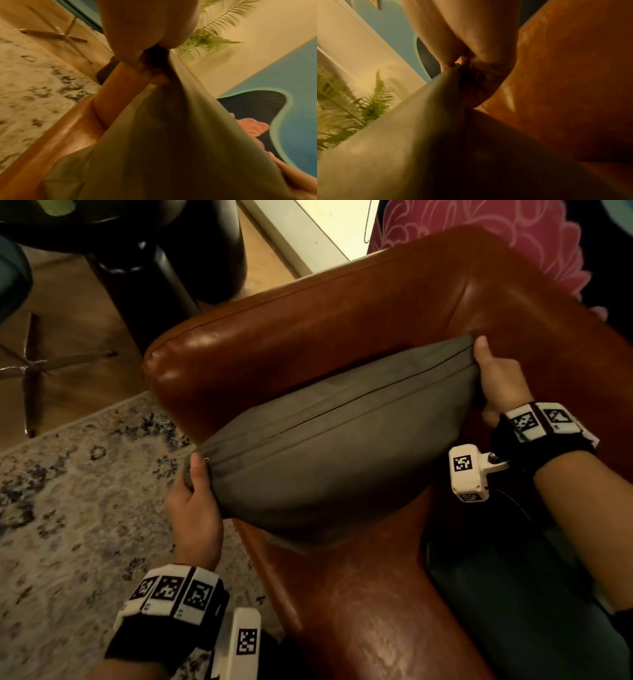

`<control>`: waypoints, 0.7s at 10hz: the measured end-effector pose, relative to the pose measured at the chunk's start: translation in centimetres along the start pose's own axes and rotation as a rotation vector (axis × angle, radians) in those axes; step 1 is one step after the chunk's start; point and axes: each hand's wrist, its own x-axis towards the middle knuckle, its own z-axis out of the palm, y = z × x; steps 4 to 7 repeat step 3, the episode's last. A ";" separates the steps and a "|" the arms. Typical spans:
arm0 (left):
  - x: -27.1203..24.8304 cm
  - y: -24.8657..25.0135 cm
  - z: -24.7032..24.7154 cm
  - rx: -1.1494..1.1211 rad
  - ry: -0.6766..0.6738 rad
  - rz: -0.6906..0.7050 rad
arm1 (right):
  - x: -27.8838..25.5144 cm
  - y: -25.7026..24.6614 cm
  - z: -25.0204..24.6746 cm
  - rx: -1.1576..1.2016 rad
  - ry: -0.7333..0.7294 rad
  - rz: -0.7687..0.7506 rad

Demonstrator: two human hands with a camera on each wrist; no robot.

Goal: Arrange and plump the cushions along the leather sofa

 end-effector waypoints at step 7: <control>0.8 -1.8 -0.2 -0.032 0.169 -0.271 | 0.1 1.6 0.0 -0.045 0.007 0.136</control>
